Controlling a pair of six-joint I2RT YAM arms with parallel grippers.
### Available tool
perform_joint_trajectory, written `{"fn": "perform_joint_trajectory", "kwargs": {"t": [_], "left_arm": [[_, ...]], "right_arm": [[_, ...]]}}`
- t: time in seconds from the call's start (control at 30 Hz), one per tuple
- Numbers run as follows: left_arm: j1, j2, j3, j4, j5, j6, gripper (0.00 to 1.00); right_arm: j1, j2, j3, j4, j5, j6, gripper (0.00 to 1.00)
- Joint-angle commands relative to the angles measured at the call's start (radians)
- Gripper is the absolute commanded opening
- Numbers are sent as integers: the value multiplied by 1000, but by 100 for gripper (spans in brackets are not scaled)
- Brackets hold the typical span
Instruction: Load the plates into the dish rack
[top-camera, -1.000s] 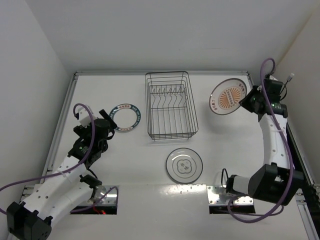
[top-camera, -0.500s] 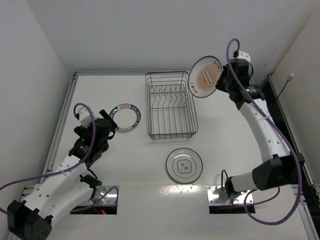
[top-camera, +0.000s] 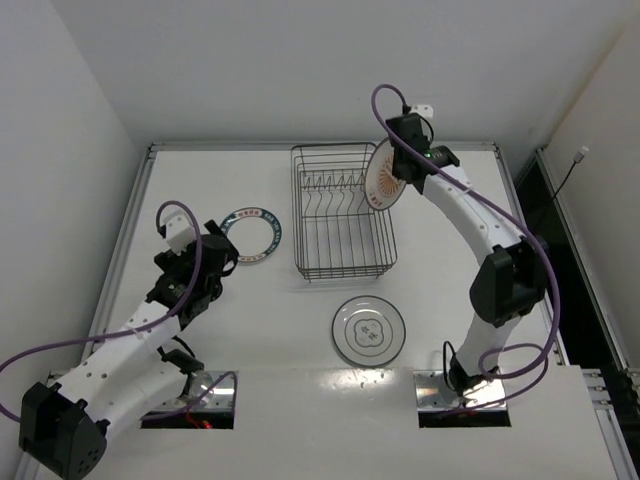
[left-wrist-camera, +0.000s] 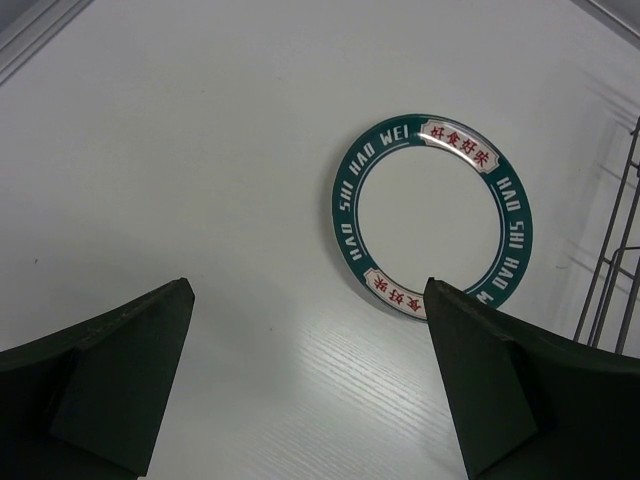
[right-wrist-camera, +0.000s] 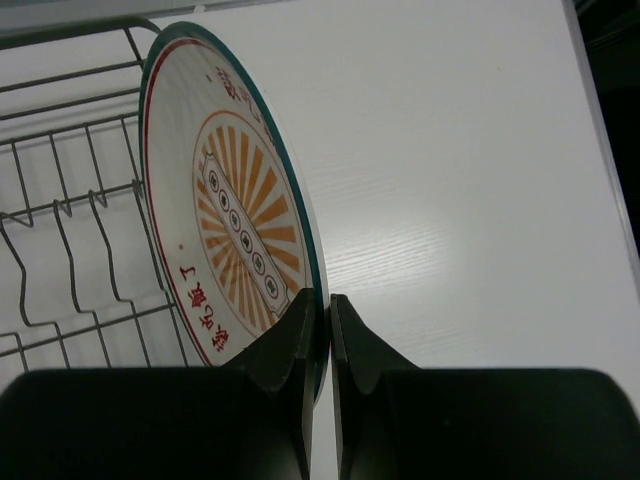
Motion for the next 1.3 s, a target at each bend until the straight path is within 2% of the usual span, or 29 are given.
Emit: {"fn": "perform_joint_trajectory", "kwargs": {"t": [0.0, 0.23, 0.43, 0.6, 0.7, 0.73, 0.83, 0.87, 0.9, 0.97, 1.03, 1.1, 1.13, 1.17, 1.27], "left_arm": [[9, 7, 33, 11, -3, -20, 100], [9, 27, 33, 20, 6, -20, 100], [9, 27, 33, 20, 15, -20, 100], [9, 27, 33, 20, 15, -20, 100], [9, 27, 33, 20, 15, -20, 100], [9, 27, 33, 20, 15, -20, 100], [9, 37, 33, 20, 15, -11, 100], [9, 37, 33, 20, 15, -11, 100], [9, 46, 33, 20, 15, -11, 100], [9, 46, 33, 20, 15, -11, 100], [9, 46, 44, 11, 15, -11, 100], [9, 46, 44, 0, 15, -11, 100], [9, 46, 44, 0, 15, -1, 100], [9, 37, 44, 0, 15, -1, 100], [9, 37, 44, 11, 37, 9, 100]], "right_arm": [[26, 21, 106, 55, 136, -70, 0], [95, 130, 202, 55, 237, -155, 0], [147, 245, 288, -6, 238, -167, 0], [158, 254, 288, -64, 207, -139, 0], [158, 225, 288, -95, 166, -106, 17], [158, 186, 270, -95, 124, -106, 32], [136, 113, 209, -95, 10, -106, 54], [115, 89, 193, -84, -26, -106, 66], [103, 49, 169, -96, -54, -95, 74], [63, 12, 131, -145, -141, -86, 100], [34, -83, 66, -144, -239, -108, 100], [12, -199, -117, -97, -276, -118, 100], [3, -333, -186, -72, -290, -118, 100], [-9, -396, -307, -43, -301, -118, 100], [-43, -576, -478, -47, -301, -45, 100]]}}
